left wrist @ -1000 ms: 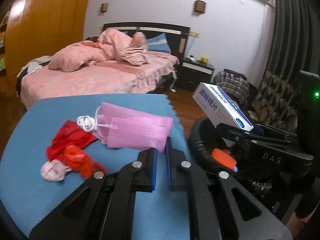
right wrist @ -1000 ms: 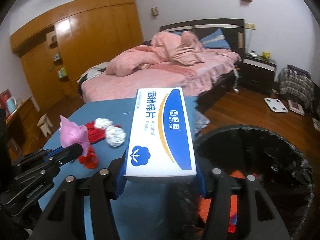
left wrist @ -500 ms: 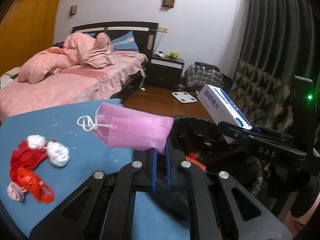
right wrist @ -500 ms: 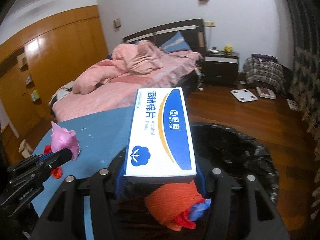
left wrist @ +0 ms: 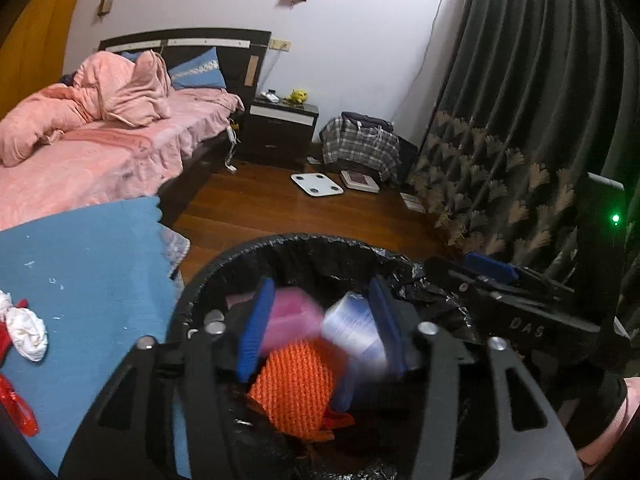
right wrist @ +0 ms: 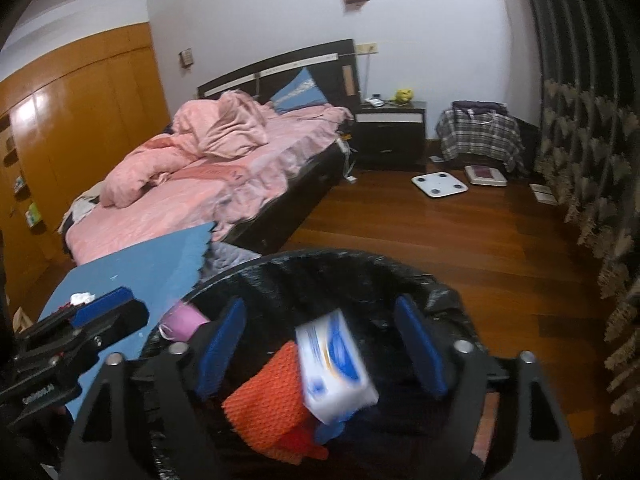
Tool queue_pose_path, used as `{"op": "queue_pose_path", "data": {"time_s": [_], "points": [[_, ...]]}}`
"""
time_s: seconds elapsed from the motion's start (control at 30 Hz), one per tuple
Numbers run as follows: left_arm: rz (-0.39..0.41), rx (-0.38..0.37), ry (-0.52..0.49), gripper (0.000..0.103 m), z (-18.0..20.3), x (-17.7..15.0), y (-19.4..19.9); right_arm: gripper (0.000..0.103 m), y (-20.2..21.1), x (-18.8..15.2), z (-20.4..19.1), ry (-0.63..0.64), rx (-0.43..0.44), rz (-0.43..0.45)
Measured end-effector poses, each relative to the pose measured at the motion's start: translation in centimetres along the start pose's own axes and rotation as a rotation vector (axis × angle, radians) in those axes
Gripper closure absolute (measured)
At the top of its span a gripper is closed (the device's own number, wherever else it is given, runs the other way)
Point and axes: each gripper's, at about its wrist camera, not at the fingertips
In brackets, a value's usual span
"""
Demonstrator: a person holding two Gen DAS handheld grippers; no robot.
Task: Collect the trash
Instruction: 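Drop the wipes box and pink mask into the bin with both grippers, then return both grippers over the table toward the remaining trash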
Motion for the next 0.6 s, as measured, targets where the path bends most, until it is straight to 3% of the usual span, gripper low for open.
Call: {"op": "queue_pose_path", "data": {"time_s": [0.13, 0.3, 0.6], "points": [[-0.006, 0.025, 0.003, 0.035, -0.8, -0.7, 0.6, 0.006, 0.1, 0.1, 0.6, -0.015, -0.022, 0.017], [-0.01, 0.125, 0.018, 0.016, -2.8, -2.0, 2.9, 0.006, -0.2, -0.2, 0.0, -0.001, -0.024, 0.001], [-0.018, 0.323, 0.103, 0.013, -7.7, -5.3, 8.4, 0.006, -0.9, -2.7, -5.5, 0.086, 0.056, -0.044]]}}
Point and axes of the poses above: each gripper's, at about its wrist camera, not at the fingertips, and y roughly against the way its jaws point, z to its right, x to its top, and after that the axes turned 11 degrees about -y, right-handed
